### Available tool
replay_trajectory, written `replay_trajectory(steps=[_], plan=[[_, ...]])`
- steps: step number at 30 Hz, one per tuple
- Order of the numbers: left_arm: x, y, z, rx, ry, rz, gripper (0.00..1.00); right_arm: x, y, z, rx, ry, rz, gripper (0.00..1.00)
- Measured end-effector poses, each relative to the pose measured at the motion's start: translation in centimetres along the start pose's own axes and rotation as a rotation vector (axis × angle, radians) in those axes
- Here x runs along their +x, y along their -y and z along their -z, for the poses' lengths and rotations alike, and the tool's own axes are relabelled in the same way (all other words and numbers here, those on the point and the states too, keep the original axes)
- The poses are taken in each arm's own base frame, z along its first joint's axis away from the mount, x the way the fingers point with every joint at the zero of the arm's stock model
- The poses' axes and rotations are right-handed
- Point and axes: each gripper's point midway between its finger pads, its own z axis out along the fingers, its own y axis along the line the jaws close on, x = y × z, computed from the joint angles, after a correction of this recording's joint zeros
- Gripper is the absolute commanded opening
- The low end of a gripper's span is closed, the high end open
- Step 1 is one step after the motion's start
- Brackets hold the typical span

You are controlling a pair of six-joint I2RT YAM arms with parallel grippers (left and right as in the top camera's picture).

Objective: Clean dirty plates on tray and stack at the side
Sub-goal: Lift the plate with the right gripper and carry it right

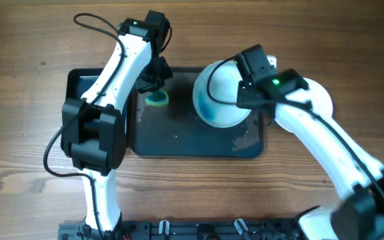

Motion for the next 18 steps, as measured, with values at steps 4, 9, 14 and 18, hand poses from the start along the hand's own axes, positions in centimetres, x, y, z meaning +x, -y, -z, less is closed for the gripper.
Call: replay_trajectory(steps=[4, 9, 14, 18], plan=[[0.3, 1.1, 0.0, 0.057, -0.024, -0.004, 0.04, -0.9, 0.8, 4.0, 0.152, 0.180, 0.101, 0.04], [0.3, 2.2, 0.1, 0.115, -0.036, -0.008, 0.04, -1.2, 0.1, 7.1, 0.316, 0.342, 0.257, 0.04], [0.4, 2.5, 0.2, 0.131, -0.043, -0.009, 0.04, -1.9, -0.6, 10.0, 0.437, 0.494, 0.336, 0.04], [0.5, 2.6, 0.2, 0.136, -0.045, -0.009, 0.04, -2.5, -0.7, 11.8, 0.522, 0.576, 0.395, 0.04]])
